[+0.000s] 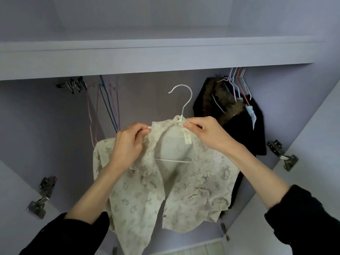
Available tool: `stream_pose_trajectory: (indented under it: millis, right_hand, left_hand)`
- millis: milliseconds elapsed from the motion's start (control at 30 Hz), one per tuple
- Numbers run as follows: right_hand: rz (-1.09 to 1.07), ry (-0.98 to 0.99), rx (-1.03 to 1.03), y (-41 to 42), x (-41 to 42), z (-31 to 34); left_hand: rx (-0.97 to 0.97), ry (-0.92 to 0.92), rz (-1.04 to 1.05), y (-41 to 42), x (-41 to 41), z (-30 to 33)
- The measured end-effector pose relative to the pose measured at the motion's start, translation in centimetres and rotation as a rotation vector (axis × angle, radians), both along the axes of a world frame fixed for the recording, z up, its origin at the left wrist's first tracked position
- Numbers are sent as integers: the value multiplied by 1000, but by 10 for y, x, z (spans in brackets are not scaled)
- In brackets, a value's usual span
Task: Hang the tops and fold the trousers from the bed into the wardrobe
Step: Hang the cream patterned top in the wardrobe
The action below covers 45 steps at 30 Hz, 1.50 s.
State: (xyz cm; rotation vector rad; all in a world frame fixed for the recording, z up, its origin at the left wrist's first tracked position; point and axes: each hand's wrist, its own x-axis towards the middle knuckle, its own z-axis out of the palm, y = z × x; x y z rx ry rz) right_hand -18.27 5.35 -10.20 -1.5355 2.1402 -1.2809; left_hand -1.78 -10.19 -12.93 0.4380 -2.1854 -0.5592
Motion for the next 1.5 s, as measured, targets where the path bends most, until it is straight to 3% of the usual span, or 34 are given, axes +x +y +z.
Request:
stream_pose_trajectory:
  millis: [267,433,667,900,1233,1333,1500]
  right_hand:
    - [21,-35,143,16,-21,-24]
    - [18,-78,-60,16,-10,-4]
    - [53,-232,-111,9,-6,7]
    - [58,-320,54,30,-17,5]
    - [16,-183,271,54,-41,-19]
    - [-36,-138,291,58,-47,-24]
    - [-125,-102,119,56,-42,-35]
  left_hand:
    - [143,-63,0,4,1,-17]
    - [285,-60,-21,7,-3,-22]
    - [423,-141,-179,8,-18,-30]
    - [442,-179,-215,8,-40,-30]
    - [551,-146,-169,-3,-50,-26]
    - [521,-166,-135,-5,-53,-28]
    - [248,-185,6,2,-62,-30]
